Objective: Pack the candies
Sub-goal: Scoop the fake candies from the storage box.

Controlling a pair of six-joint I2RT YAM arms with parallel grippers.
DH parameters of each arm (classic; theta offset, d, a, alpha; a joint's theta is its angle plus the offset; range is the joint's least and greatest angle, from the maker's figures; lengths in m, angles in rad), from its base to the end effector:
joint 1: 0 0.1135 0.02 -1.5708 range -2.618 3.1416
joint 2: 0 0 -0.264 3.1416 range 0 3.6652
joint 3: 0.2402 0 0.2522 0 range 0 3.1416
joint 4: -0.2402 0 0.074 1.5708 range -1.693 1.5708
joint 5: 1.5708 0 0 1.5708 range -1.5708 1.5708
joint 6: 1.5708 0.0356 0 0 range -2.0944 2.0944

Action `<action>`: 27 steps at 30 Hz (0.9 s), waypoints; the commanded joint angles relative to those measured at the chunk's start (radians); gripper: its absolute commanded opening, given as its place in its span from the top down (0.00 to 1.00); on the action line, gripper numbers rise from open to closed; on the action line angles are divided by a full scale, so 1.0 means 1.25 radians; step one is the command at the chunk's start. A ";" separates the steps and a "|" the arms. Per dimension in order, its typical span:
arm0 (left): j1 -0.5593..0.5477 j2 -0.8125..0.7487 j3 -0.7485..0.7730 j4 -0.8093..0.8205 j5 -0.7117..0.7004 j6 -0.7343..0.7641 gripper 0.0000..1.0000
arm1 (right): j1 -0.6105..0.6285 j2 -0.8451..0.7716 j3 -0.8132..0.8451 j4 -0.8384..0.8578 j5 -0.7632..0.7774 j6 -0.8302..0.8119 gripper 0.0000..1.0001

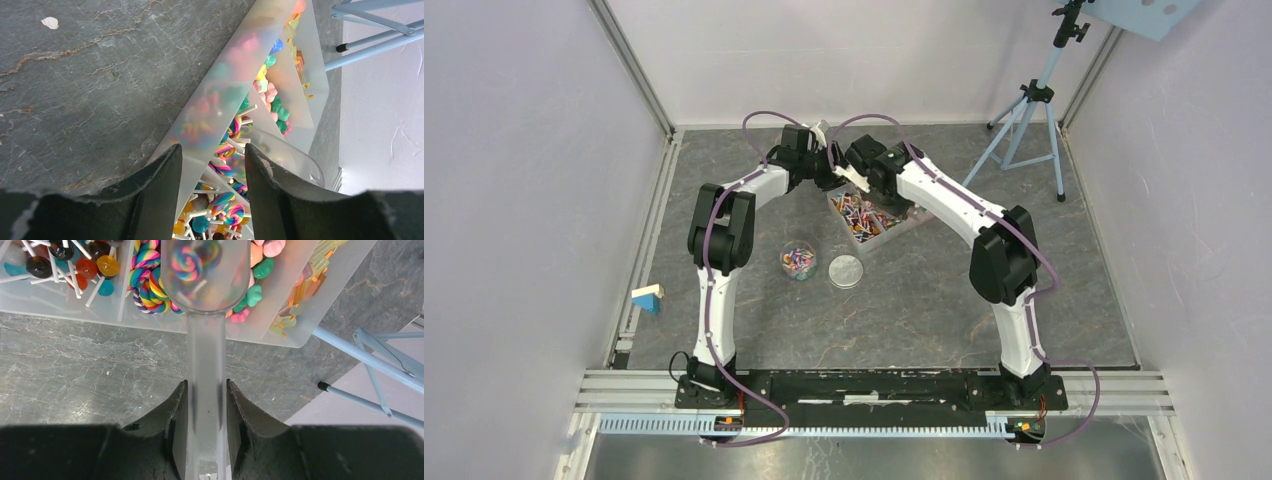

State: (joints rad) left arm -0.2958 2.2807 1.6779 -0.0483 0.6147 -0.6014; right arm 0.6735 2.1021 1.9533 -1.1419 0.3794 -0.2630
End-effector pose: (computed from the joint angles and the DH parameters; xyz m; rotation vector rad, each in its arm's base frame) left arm 0.4817 -0.1683 0.1618 0.0073 2.3377 -1.1565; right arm 0.3479 0.2607 0.2612 -1.1788 2.4962 -0.4395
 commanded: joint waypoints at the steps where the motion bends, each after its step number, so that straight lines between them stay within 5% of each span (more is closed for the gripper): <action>1: -0.017 -0.006 -0.015 0.000 0.065 -0.043 0.44 | -0.004 0.002 -0.035 0.148 0.030 -0.011 1.00; 9: -0.017 -0.011 -0.018 -0.007 0.062 -0.036 0.44 | -0.031 -0.170 -0.318 0.440 -0.031 0.029 1.00; 15: -0.017 -0.011 -0.016 -0.011 0.060 -0.031 0.44 | -0.064 -0.217 -0.412 0.519 -0.098 0.057 1.00; 27: -0.016 -0.010 -0.015 -0.014 0.058 -0.027 0.44 | -0.063 -0.145 -0.255 0.331 -0.031 0.063 1.00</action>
State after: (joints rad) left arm -0.2955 2.2807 1.6684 -0.0307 0.6197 -0.6014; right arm 0.6128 1.8599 1.5257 -0.6937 0.2565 -0.1871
